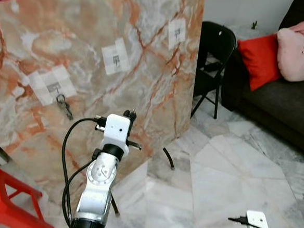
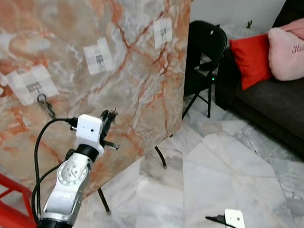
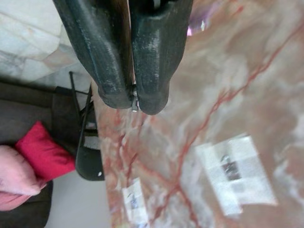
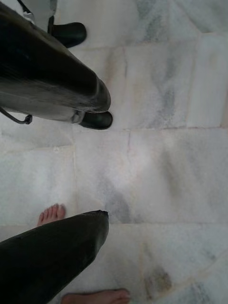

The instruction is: Hang keys on a hook

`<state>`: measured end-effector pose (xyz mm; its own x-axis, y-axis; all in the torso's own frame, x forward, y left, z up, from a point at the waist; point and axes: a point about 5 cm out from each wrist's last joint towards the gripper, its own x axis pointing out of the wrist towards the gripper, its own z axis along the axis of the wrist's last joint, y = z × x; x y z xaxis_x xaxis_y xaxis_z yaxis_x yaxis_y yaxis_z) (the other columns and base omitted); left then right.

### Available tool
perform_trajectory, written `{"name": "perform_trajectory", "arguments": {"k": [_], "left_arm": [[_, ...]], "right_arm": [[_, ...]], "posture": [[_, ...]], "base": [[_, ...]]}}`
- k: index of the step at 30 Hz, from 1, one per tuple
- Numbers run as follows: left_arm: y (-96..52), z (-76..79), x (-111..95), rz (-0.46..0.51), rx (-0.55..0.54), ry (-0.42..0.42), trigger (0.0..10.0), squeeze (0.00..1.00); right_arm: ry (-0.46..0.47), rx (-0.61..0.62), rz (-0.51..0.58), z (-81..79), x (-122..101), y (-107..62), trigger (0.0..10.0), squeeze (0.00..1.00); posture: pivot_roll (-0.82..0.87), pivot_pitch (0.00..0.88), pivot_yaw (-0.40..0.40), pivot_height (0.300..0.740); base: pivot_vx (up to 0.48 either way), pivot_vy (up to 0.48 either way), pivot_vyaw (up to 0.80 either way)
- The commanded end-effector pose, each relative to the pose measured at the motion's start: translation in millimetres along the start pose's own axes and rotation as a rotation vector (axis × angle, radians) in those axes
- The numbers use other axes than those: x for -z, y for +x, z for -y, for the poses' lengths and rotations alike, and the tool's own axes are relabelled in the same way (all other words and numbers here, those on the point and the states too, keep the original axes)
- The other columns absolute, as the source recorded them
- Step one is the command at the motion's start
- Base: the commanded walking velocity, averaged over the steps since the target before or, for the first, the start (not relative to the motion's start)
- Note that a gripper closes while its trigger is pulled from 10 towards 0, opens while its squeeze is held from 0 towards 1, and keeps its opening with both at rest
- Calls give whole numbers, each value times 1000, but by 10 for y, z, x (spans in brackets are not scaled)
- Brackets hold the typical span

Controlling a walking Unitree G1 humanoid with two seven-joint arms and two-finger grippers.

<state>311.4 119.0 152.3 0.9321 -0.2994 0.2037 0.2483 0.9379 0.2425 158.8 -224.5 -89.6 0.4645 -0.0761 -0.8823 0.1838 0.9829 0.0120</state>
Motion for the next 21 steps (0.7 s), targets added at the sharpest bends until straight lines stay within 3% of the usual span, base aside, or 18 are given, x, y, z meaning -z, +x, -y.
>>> {"name": "perform_trajectory", "arguments": {"k": [1, 15, 21], "left_arm": [[46, 22, -82, 31, 11, 2, 10000, 0], [52, 23, -90, 37, 14, 0, 10000, 0], [51, 15, -94, 39, 10, 0, 10000, 0]], "right_arm": [[8, 7, 12, 33, -35, -3, 10000, 0], [-21, -3, 15, 23, -46, -1, 10000, 0], [-19, -5, 14, 18, -45, -1, 10000, 0]], "posture": [[86, 0, -63, 740], [87, 0, -62, 740], [86, 0, -61, 740]], "base": [[255, 0, 0], [277, 0, 0], [295, 0, 800]]}}
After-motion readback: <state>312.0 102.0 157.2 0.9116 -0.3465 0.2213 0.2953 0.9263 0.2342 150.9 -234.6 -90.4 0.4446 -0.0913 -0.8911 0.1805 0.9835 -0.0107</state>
